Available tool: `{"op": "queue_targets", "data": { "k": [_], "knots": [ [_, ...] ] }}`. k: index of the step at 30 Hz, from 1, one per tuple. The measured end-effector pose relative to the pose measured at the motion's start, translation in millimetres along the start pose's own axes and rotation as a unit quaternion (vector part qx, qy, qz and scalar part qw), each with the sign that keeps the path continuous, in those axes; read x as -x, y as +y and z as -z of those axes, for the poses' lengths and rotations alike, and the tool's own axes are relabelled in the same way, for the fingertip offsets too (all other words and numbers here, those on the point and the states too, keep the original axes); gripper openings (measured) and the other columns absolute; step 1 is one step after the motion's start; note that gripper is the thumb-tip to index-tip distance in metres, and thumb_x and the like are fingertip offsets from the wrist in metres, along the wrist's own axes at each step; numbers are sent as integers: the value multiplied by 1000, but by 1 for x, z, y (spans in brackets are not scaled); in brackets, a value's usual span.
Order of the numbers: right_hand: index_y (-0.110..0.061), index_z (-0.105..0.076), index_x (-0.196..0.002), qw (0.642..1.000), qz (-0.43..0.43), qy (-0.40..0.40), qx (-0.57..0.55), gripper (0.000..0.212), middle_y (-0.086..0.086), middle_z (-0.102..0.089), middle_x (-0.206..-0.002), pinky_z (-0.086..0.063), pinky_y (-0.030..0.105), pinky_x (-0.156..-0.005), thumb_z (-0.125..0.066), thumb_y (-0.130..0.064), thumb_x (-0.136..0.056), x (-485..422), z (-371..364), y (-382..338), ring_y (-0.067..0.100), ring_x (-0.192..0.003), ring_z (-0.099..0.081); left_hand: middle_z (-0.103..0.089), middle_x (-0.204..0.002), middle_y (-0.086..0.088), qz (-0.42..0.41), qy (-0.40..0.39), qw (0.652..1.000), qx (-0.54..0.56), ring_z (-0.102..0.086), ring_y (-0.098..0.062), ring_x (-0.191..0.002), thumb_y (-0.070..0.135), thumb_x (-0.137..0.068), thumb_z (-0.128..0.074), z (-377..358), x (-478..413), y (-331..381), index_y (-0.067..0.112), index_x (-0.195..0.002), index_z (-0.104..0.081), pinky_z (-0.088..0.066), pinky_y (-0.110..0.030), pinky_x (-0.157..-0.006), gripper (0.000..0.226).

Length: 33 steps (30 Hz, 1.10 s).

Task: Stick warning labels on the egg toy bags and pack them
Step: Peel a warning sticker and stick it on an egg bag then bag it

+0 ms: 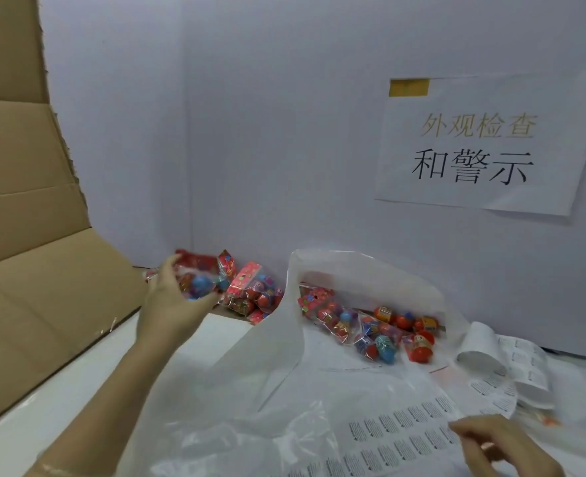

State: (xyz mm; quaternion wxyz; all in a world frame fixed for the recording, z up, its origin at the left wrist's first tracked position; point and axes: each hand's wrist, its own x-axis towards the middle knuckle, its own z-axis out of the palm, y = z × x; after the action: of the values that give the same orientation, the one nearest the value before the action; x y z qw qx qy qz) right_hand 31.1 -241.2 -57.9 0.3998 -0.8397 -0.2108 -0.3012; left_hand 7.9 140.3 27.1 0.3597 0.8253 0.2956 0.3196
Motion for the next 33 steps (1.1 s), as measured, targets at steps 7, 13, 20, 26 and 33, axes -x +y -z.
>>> {"op": "queue_targets", "data": {
  "k": [7, 13, 20, 26, 33],
  "knots": [
    [-32, -65, -107, 838, -290, -204, -415, 42, -2, -71, -92, -58, 42, -56, -75, -31, -67, -29, -14, -42, 23, -83, -70, -67, -106, -12, 68, -441, 687, 574, -65, -23, -94, 43, -60, -81, -41, 107, 88, 9, -107, -70, -51, -36, -92, 59],
    [-23, -62, -113, 774, -356, -247, -462, 64, 6, -74, -90, -57, 36, -60, -88, -44, -59, -22, -21, -51, 27, -80, -73, -69, -96, -6, 87, -451, 770, 443, -67, -22, -90, 51, -52, -82, -91, 142, 80, 13, -112, -59, -51, -31, -86, 76],
    [-14, -67, -98, 830, -354, -137, -409, 53, 12, -71, -77, -54, 29, -49, -82, -30, -49, -16, -24, -27, 22, -56, -68, -77, -96, -6, 124, -381, 813, 422, -74, -23, -91, 41, -74, -68, -111, 156, 65, 23, -91, -79, -59, -33, -80, 26],
    [-13, -73, -92, 784, -353, -152, -487, 49, 17, -73, -86, -56, 30, -54, -83, -34, -49, -18, -27, -19, 27, -62, -69, -76, -94, -11, 115, -348, 790, 491, -73, -17, -78, 34, -79, -59, -112, 149, 65, 14, -87, -79, -57, -21, -64, 29],
    [-14, -79, -80, 743, -383, -128, -533, 35, 22, -72, -82, -55, 27, -49, -83, -22, -46, -13, -38, -10, 28, -59, -70, -76, -87, -6, 157, -277, 805, 500, -74, -22, -81, 38, -74, -62, -125, 149, 60, 18, -85, -79, -59, -26, -62, 28]
  ]
}}
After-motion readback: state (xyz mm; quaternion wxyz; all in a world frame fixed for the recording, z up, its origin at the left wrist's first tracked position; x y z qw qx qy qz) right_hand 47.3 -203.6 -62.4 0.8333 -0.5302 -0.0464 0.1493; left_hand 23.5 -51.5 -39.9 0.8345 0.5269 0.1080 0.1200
